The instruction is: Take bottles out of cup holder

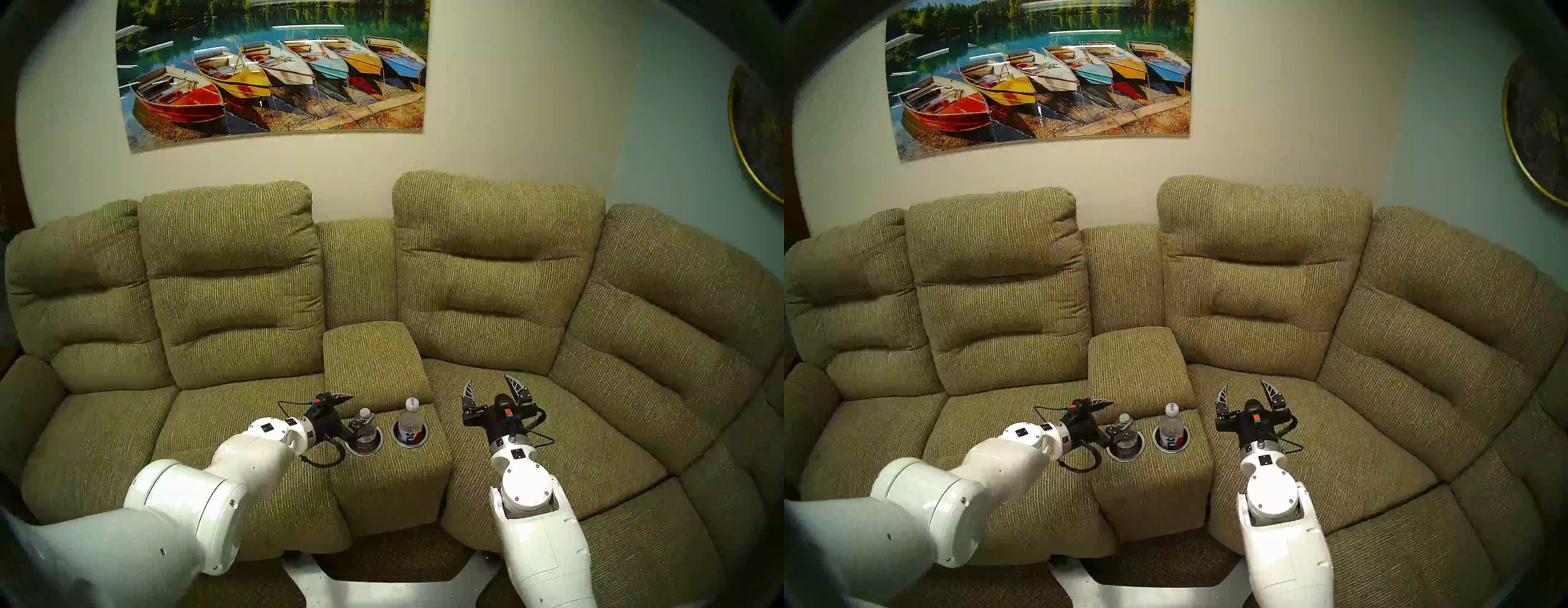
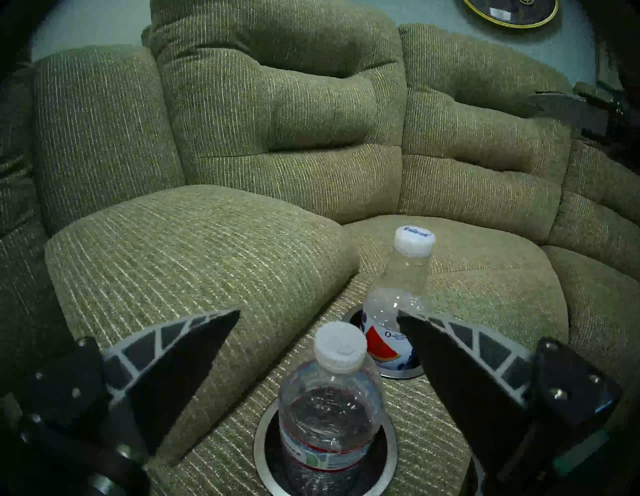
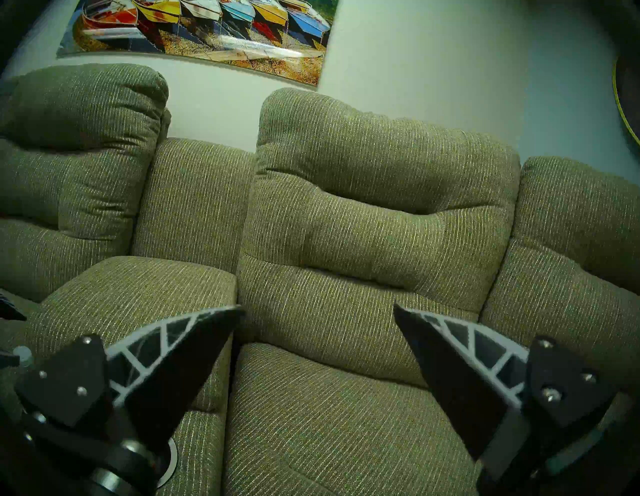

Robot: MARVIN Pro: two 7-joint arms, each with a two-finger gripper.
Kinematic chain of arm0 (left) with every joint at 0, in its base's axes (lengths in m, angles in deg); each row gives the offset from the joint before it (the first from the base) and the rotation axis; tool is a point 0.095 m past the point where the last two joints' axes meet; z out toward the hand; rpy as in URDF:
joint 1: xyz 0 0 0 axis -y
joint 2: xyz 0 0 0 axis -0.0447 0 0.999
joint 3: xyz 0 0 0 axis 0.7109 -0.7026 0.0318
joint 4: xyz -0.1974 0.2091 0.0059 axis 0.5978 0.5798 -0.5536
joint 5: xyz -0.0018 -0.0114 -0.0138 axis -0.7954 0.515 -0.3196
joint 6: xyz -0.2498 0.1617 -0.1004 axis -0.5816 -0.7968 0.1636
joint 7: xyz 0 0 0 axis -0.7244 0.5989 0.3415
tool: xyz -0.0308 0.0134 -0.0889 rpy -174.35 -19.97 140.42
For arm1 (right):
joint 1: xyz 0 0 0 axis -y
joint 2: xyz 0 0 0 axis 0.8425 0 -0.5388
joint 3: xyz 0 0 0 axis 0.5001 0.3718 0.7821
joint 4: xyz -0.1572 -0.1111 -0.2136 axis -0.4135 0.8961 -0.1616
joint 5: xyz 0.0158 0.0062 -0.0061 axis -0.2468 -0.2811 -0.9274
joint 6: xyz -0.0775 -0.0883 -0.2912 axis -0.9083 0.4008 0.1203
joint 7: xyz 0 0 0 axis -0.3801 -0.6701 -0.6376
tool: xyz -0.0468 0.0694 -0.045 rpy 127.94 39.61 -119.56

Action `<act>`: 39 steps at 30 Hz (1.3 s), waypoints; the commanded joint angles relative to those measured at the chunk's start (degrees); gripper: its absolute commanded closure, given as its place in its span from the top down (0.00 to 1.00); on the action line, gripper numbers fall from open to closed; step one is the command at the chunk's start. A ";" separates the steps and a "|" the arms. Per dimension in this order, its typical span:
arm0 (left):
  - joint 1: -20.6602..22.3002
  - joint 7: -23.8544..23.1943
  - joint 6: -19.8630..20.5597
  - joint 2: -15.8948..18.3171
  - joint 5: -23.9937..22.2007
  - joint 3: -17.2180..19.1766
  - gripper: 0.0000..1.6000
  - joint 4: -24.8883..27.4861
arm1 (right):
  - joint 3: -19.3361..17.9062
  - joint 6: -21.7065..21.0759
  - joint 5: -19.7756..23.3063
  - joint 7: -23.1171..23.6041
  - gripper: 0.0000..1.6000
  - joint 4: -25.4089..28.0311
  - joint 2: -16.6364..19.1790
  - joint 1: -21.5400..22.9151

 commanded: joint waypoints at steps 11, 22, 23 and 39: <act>4.57 6.81 0.90 -2.34 7.44 -6.18 1.00 -1.92 | 0.14 0.25 -0.10 0.03 1.00 0.92 0.11 0.46; 5.97 9.73 3.10 -2.94 8.97 -7.17 1.00 -2.32 | 0.15 0.28 -0.09 -0.02 1.00 0.84 0.12 0.50; 6.06 9.93 3.30 -3.00 9.18 -7.31 1.00 -2.35 | 0.15 0.28 -0.09 -0.02 1.00 0.83 0.12 0.50; 5.89 12.12 6.18 -4.57 11.45 -8.99 0.62 -3.20 | 0.16 0.30 -0.07 -0.11 1.00 0.71 0.12 0.55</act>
